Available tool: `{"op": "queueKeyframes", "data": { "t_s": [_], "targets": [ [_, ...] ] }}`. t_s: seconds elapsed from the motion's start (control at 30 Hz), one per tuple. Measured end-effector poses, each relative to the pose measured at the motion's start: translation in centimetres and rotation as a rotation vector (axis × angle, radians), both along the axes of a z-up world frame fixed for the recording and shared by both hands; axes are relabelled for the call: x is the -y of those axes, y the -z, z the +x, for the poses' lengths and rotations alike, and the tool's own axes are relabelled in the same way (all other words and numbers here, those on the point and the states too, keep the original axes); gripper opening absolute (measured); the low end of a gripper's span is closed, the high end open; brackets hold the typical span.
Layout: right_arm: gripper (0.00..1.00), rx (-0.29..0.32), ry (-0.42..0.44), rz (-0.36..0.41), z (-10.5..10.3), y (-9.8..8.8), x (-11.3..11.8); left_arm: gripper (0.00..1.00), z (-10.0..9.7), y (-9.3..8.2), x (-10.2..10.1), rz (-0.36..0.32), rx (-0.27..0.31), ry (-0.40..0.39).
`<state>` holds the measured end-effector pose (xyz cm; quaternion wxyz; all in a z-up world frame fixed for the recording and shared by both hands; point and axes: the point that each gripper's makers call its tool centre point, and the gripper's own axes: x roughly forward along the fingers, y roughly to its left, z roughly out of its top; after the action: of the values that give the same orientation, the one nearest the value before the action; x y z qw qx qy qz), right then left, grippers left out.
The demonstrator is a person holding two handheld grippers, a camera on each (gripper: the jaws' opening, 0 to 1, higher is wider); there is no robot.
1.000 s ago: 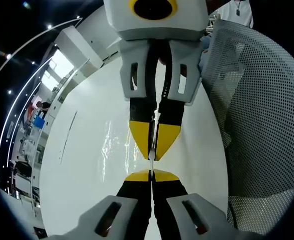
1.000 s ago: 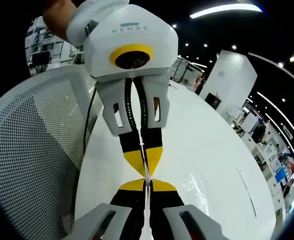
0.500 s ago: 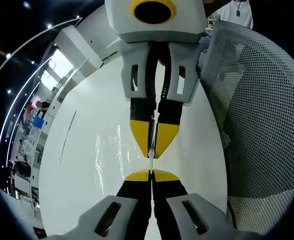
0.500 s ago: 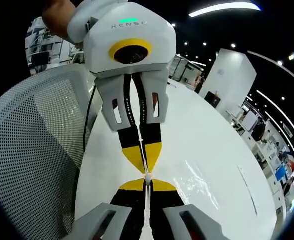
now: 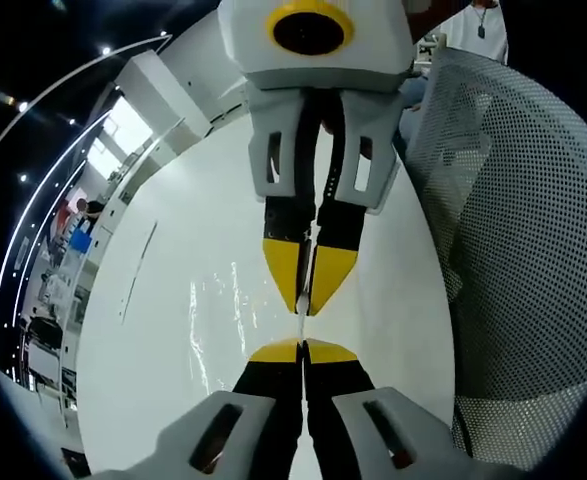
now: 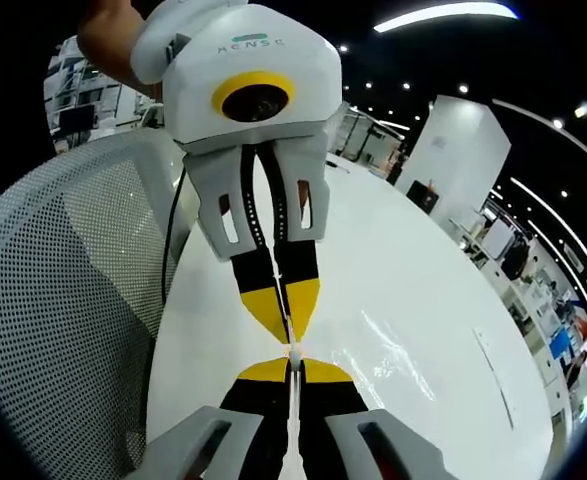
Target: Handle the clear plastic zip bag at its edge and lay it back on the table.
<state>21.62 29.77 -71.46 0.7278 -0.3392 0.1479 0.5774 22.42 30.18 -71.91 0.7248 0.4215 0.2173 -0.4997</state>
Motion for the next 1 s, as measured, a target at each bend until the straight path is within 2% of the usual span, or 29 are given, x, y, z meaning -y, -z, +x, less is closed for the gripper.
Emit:
{"op": "queueKeyframes", "data": {
  "t_s": [0.3, 0.43, 0.47, 0.57, 0.6, 0.67, 0.73, 0.83, 0.9, 1.0],
  "targets": [
    [0.0, 0.002, 0.005, -0.005, -0.1, 0.2, -0.2, 0.0, -0.2, 0.0, -0.3, -0.006, -0.004, -0.002],
    [0.0, -0.006, 0.001, -0.009, -0.3, 0.3, -0.3, 0.0, -0.7, 0.2, -0.3, -0.004, -0.03, 0.01],
    [0.0, -0.008, -0.001, -0.008, -0.4, 0.3, -0.4, 0.0, -0.5, 0.0, -0.4, 0.003, -0.005, 0.011],
    [0.0, -0.01, -0.001, -0.011, -0.4, 0.3, -0.4, 0.0, -0.7, -0.1, -0.3, 0.005, -0.01, 0.015],
    [0.0, -0.01, -0.003, -0.012, -0.4, 0.3, -0.4, 0.0, -0.6, -0.2, -0.3, 0.017, 0.02, 0.033],
    [0.0, -0.01, -0.004, -0.015, -0.4, 0.3, -0.3, 0.0, -0.9, -0.3, -0.2, 0.014, 0.007, 0.039],
    [0.0, -0.006, -0.008, -0.025, -0.4, 0.4, -0.2, 0.0, -0.9, -0.9, 0.2, -0.011, 0.023, 0.044],
    [0.0, -0.006, -0.006, -0.028, -0.4, 0.5, -0.1, 0.0, -1.0, -1.5, 0.8, -0.043, 0.015, 0.055],
    [0.0, -0.006, -0.005, -0.029, -0.4, 0.5, -0.1, 0.0, -1.0, -1.3, 0.8, -0.011, 0.028, 0.077],
    [0.0, -0.006, -0.004, -0.034, -0.4, 0.6, 0.0, 0.0, -0.9, -1.1, 0.8, -0.008, 0.027, 0.084]
  ]
}}
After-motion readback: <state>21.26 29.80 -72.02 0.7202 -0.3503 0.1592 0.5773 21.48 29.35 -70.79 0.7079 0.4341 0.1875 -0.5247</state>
